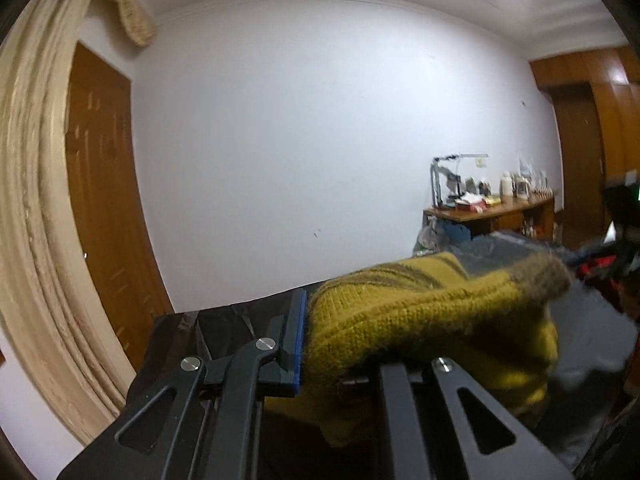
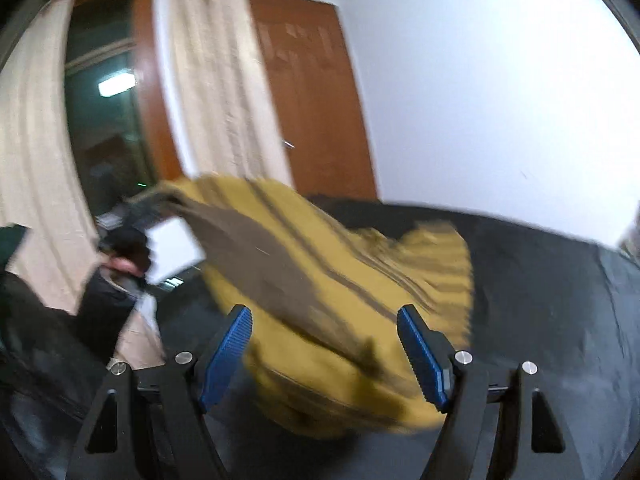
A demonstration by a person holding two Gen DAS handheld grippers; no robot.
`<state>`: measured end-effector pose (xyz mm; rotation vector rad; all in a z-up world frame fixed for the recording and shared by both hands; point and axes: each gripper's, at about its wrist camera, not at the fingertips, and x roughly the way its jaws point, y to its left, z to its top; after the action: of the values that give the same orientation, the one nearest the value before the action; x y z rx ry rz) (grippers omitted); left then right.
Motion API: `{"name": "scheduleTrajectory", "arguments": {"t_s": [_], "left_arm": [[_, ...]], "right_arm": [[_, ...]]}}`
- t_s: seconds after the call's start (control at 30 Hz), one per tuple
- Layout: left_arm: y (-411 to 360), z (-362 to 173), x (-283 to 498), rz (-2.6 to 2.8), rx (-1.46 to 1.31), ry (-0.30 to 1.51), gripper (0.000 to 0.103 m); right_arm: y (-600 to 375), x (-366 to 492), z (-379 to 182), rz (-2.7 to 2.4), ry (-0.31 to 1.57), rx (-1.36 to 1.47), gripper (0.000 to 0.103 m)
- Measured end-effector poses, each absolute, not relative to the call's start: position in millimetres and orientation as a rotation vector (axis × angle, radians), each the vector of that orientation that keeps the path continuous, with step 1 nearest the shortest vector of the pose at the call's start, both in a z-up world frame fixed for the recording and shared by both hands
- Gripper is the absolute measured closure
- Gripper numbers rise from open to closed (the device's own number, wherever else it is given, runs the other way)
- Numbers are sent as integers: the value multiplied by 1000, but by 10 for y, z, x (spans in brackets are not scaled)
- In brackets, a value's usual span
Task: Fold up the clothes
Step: 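Raise both grippers holding the sweater high to shake it open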
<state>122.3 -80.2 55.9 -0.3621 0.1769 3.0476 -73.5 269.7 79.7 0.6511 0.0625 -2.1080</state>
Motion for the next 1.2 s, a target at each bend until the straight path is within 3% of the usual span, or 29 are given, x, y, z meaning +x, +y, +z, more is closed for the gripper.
{"name": "scheduleTrajectory", "arguments": {"t_s": [0.33,0.43,0.53,0.63,0.9,1.0,1.03,1.1,1.13,1.17,1.2], "left_arm": [[-923,606,1057,3042,-363,84,91],[-877,681,1087,3052,-320,88,91],[-881,810,1138,3071,-271,61,91],[-894,979,1193,3092,-199,30,91],[-790,1384,1396,3091,48,-25,91],[-857,1498,1428,3103,82,-93,91],[-893,1531,1427,3111,85,-118,91],[-976,1612,1393,3140,80,-136,91],[-1014,1659,1368,3156,77,-137,91],[-1055,1728,1330,3174,71,-133,91],[-1034,1788,1315,3183,75,-111,91]], "right_arm": [[2348,-901,250,-2125,159,783,28],[2208,-1083,123,-2090,99,857,69],[2222,-1196,43,-2093,24,870,84],[2326,-1137,339,-2269,2,732,89],[2761,-231,1616,-2723,107,-70,89],[2797,-193,1734,-2642,108,-49,87],[2798,-245,1694,-2592,95,-1,82],[2836,-414,1513,-2493,42,142,59],[2852,-468,1399,-2461,21,194,32],[2880,-499,1271,-2434,-7,226,17],[2922,-508,1144,-2408,-43,244,17]]}}
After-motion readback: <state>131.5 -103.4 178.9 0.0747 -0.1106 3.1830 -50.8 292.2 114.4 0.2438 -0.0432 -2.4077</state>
